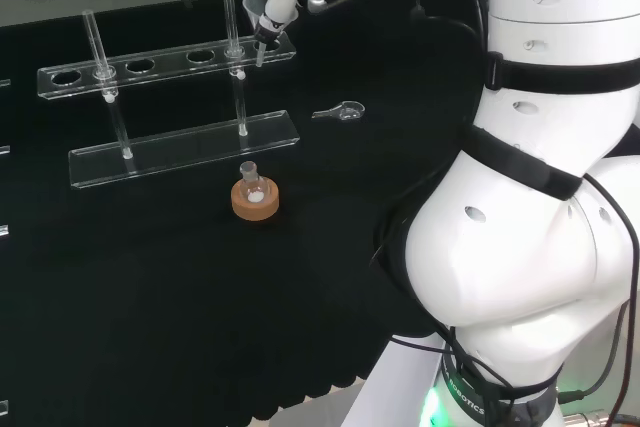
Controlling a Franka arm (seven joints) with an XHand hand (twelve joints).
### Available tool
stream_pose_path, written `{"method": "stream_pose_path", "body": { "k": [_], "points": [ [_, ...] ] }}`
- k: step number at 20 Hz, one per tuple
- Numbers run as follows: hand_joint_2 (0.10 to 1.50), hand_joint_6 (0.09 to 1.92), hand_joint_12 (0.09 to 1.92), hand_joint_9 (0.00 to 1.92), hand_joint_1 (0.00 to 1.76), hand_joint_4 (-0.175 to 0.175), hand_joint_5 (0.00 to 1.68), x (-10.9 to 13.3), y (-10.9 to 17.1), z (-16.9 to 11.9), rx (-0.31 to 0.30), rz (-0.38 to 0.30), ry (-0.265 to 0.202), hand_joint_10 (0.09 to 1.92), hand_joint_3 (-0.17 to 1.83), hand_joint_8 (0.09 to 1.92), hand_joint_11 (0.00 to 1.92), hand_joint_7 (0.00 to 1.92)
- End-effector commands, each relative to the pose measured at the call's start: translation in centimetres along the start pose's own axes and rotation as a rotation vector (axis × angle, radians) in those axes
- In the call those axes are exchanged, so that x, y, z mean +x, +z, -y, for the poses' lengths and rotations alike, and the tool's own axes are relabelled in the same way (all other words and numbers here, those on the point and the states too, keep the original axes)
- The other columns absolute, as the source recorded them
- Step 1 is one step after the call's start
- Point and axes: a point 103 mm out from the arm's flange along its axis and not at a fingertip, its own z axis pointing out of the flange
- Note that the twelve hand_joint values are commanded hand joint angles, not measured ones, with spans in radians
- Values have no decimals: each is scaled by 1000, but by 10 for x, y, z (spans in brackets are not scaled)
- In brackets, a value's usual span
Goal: Put the funnel back on the funnel stand.
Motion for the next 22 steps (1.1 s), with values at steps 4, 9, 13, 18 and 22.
{"method": "stream_pose_path", "body": {
  "k": [4,9,13,18,22],
  "points": [
    [932,106,1426,360,729,-50,224,14,1,7,26,-5,-9,696,-175,676,413,38],
    [895,87,1490,145,690,-41,158,25,-2,21,16,6,31,810,-175,438,296,0],
    [883,87,1510,97,675,-40,147,34,-8,38,-14,2,36,836,-175,370,261,0],
    [879,87,1512,94,671,-41,146,37,-17,70,-43,-4,59,841,-175,368,254,0],
    [881,87,1512,110,672,-44,158,40,-19,100,-91,-12,87,837,-175,409,252,0]
  ]
}}
